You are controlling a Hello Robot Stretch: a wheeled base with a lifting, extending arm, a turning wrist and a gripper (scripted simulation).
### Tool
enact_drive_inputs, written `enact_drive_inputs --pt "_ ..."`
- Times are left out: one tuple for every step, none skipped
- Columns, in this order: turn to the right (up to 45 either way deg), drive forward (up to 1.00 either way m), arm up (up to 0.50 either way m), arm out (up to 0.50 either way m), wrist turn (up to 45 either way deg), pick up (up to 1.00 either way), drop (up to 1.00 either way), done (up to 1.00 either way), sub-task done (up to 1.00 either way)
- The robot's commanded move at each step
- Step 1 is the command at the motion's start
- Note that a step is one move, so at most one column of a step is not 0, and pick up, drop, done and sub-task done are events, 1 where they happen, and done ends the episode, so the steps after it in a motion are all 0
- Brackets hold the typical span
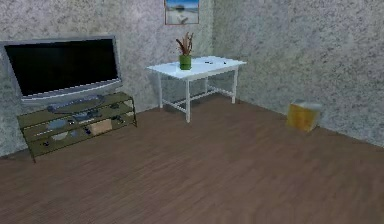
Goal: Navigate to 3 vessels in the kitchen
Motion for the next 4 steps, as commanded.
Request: enact_drive_inputs --pt "0.0 0.3 0.0 0.0 0.0 0.0 0.0 0.0 0.0" --pt "-45.0 0.0 0.0 0.0 0.0 0.0 0.0 0.0 0.0" --pt "-39.0 0.0 0.0 0.0 0.0 0.0 0.0 0.0 0.0" --pt "0.0 1.0 0.0 0.0 0.0 0.0 0.0 0.0 0.0"
